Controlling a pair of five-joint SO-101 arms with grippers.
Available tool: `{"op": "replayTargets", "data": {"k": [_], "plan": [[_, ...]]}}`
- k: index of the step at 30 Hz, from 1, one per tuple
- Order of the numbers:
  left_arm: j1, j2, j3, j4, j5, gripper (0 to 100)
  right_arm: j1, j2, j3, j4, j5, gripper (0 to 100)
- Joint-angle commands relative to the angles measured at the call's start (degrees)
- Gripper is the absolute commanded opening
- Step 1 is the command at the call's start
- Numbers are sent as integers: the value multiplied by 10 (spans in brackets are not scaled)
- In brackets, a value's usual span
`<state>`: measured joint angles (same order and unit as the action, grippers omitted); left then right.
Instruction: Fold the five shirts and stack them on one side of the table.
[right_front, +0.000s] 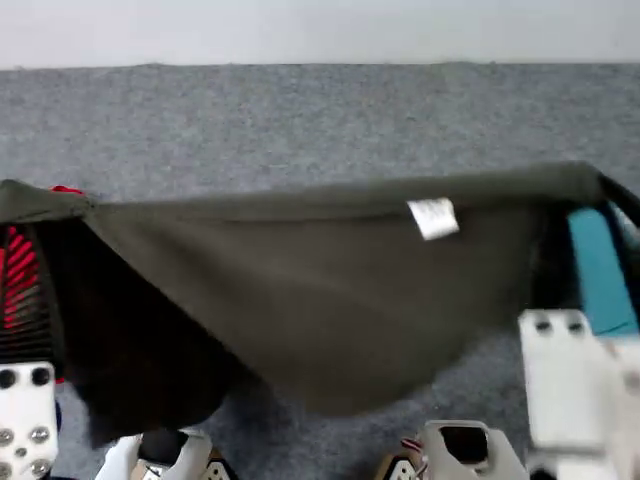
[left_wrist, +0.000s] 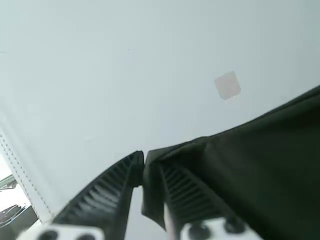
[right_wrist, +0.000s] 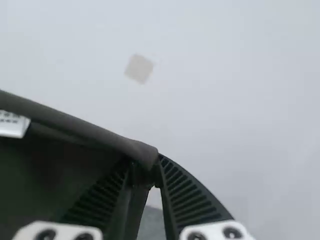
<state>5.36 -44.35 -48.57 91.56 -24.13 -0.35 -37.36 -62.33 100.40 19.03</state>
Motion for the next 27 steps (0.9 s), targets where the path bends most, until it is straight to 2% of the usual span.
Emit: {"op": "replayTargets", "data": {"k": [1,6,9,14,19,22,27], "plan": [[-4,-1,-9,-40,-4,13,36,-28,-2,22,-9,10],[-4,1,-16,-129,-3,13,63,-48,3,22,-11,10],[-4,9,7,-102,-3,13,66,-48,56,21,-9,10],[-4,11,132,-56,-4,13,65,-47,211,7,-8,10],[-4,12,313,-84,-5,13,65,-47,386,-53,-8,10],[-4,13,436,-163,-5,13,64,-47,508,-131,-8,10],[-4,18,652,-385,-5,13,63,-46,737,-344,-10,10]]}}
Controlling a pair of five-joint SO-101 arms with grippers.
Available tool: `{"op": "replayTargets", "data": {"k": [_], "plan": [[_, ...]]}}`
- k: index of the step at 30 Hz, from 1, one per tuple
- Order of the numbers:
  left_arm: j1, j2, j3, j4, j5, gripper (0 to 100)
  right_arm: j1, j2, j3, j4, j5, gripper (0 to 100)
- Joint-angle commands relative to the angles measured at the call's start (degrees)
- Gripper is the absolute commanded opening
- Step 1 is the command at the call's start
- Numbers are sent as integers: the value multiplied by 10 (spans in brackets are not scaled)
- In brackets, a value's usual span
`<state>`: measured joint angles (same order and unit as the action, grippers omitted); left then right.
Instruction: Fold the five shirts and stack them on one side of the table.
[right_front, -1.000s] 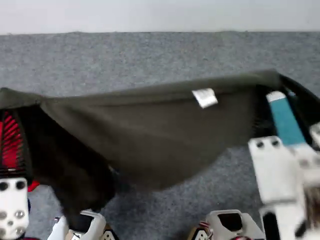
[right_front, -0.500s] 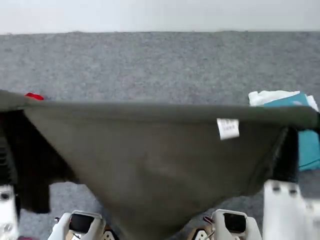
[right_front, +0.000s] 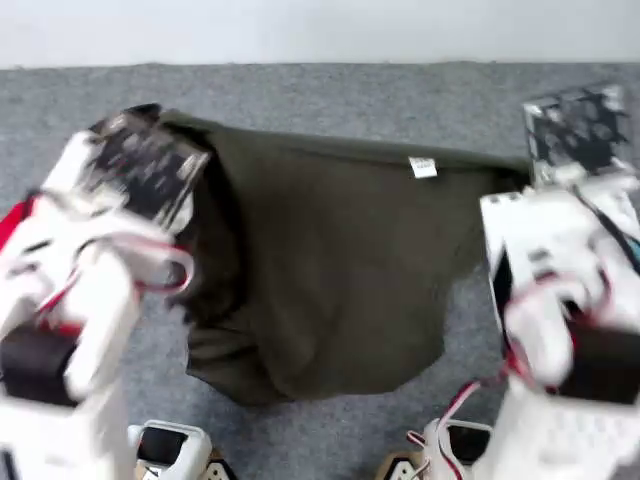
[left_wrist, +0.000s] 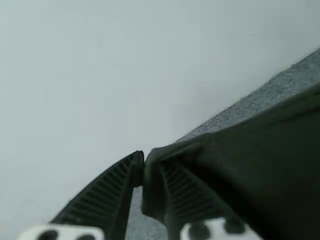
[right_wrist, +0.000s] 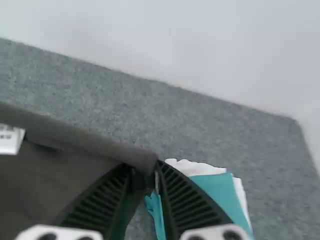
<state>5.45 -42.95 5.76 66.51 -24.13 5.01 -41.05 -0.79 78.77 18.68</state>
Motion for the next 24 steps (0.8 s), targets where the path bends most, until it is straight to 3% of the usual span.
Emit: {"op": "replayTargets", "data": {"k": [1,5,10,20,24], "plan": [[-6,14,142,-175,-5,13,3,-9,163,-174,-7,10],[-31,106,189,-304,-4,13,-20,1,282,-338,-8,10],[-66,265,140,-428,-2,13,-22,120,242,-422,-22,10],[-67,535,-65,-433,-2,13,-23,582,-243,-315,-71,10],[-68,582,-98,-398,-2,13,-29,757,-491,-186,-74,10]]}}
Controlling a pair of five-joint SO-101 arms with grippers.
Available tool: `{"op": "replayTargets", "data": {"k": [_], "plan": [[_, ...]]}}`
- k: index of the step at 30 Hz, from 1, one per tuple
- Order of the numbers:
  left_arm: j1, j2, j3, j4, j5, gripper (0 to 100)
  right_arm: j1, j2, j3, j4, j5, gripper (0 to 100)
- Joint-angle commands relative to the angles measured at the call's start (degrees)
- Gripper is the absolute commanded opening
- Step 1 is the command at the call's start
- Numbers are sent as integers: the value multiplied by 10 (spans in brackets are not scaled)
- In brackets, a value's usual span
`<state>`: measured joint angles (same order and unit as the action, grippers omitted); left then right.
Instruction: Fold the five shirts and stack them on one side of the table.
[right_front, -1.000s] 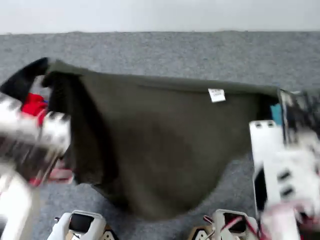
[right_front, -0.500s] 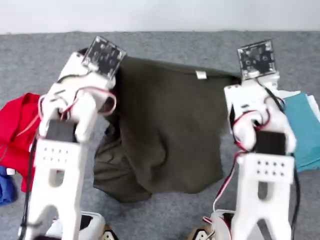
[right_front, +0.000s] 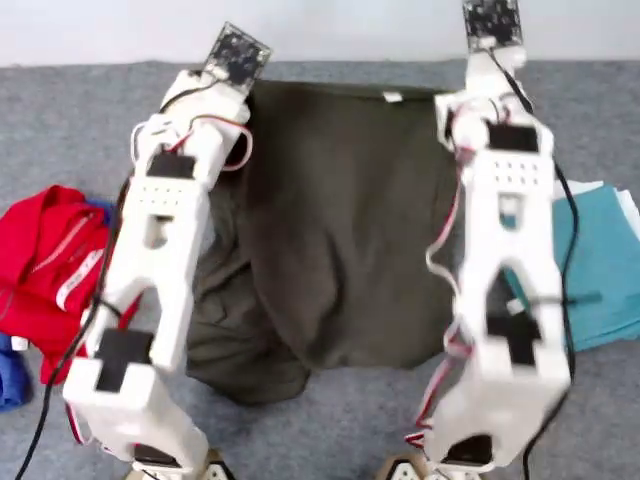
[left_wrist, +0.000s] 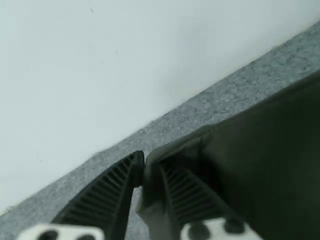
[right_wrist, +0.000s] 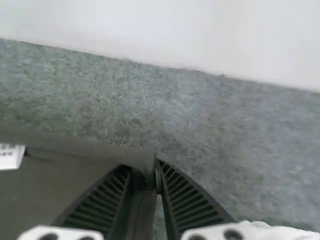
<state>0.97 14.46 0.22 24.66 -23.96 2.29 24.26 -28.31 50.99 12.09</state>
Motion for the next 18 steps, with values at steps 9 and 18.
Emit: {"op": "replayTargets", "data": {"k": [9,18], "plan": [[-18,-84,-47,365,-4,13,-2,308,-642,522,11,10],[-19,-222,-46,653,-7,14,-44,69,-291,523,12,10]]}}
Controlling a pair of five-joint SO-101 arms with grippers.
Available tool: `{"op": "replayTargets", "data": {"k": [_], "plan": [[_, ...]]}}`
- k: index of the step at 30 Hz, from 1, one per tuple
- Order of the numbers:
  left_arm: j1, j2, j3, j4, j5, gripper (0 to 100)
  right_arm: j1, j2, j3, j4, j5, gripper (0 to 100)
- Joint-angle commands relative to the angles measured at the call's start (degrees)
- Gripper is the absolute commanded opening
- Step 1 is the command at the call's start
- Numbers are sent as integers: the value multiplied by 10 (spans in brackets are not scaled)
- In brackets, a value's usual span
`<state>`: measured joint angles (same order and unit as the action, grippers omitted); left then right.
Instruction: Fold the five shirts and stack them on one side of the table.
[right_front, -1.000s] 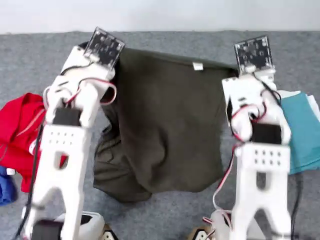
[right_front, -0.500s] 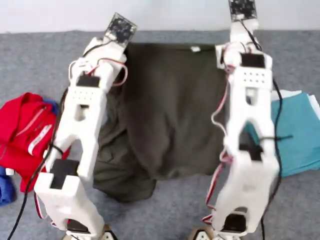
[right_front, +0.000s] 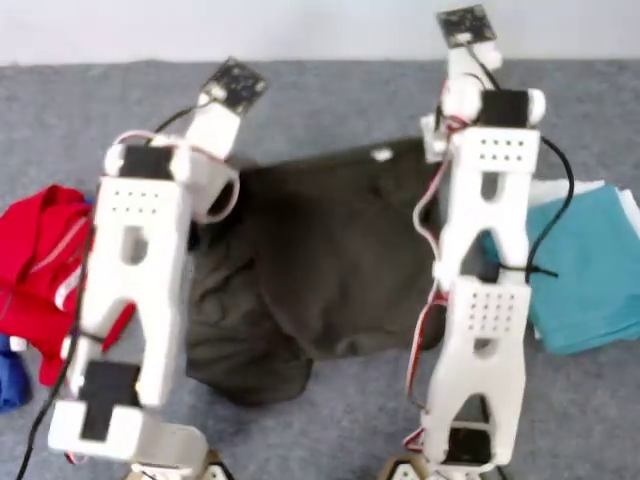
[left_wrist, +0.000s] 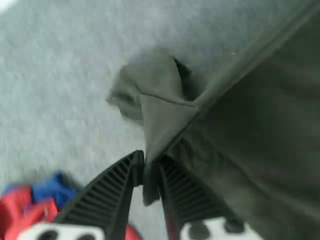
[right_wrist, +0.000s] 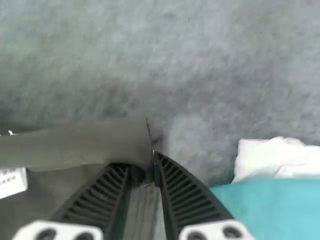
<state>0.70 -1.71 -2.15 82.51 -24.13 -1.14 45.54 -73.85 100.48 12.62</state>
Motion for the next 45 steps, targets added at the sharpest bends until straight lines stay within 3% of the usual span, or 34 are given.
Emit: {"op": "replayTargets", "data": {"k": [1,7,18,25,30,36,42,45], "plan": [[-18,-72,-21,93,-5,14,-17,-191,237,27,8,10],[-15,-92,-15,170,-5,14,7,-415,608,-15,34,10],[-14,-97,201,127,-6,14,74,-685,1015,-153,129,10],[-14,-98,255,127,-6,24,75,-767,1069,-118,166,43],[25,-98,255,143,-25,182,75,-774,1070,-65,175,185],[76,-98,247,157,-25,172,78,-776,1044,-16,178,199],[14,-98,208,172,-30,173,71,-775,993,-13,175,199],[-36,-98,219,180,-69,173,65,-775,993,-8,175,198]]}}
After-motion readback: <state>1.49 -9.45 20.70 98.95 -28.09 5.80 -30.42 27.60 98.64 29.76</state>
